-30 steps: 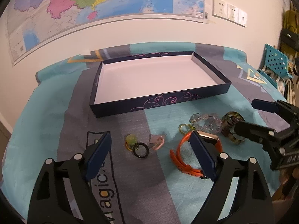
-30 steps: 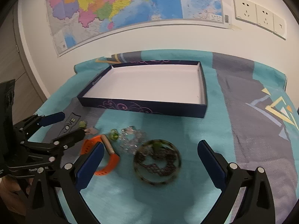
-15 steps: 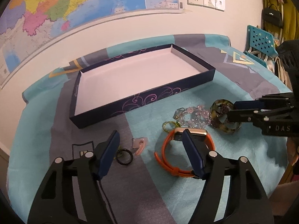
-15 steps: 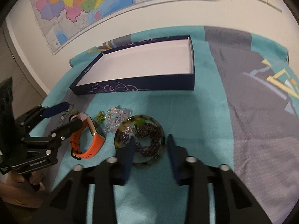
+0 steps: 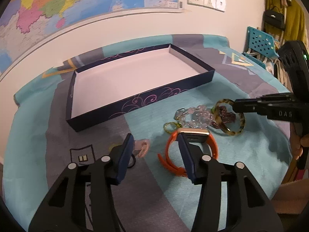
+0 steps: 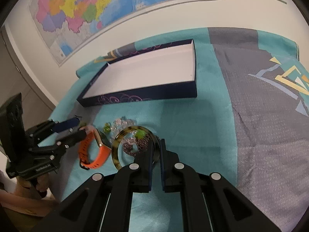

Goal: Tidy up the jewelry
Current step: 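Grasp the orange strap watch with the left gripper while the right gripper grasps the tortoiseshell bangle, then carry the watch and bangle into the white box and open both grippers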

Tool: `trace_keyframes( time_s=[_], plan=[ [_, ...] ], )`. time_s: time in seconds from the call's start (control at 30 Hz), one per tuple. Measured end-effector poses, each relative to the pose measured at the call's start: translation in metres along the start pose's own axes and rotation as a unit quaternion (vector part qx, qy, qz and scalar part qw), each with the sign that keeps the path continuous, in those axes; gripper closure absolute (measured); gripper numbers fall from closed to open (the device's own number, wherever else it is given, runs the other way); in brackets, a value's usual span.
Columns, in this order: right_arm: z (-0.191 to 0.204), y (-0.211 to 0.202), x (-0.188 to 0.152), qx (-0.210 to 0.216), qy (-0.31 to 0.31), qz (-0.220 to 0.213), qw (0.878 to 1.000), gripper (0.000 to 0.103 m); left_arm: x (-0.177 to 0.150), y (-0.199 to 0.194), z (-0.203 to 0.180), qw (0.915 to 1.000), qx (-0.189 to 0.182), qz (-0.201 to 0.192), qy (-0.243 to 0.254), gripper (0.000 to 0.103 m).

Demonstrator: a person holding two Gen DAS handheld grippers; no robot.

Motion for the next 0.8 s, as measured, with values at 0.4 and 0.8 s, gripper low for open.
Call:
trace_keyframes(
  time_s=[0.4, 0.8],
  plan=[
    [-0.006, -0.011, 0.011, 0.006, 0.007, -0.019, 1.0, 0.097, -0.001, 0.026, -0.017, 0.9964, -0.038, 0.045, 0.061, 0.078],
    [-0.005, -0.008, 0.017, 0.014, 0.006, -0.021, 1.0, 0.097, -0.008, 0.024, -0.015, 0.9964, -0.059, 0.053, 0.032, 0.097]
  ],
)
Point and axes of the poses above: each gripper's, at about its wrist camera, not at the fingertips, and y roughly the way its jaws point, z to its left, x to its top, the point moved 6 cm from there along y, roughly the way its jaws point, and after that the axes turned 13 degrees about -x, right-handed, at the moved point
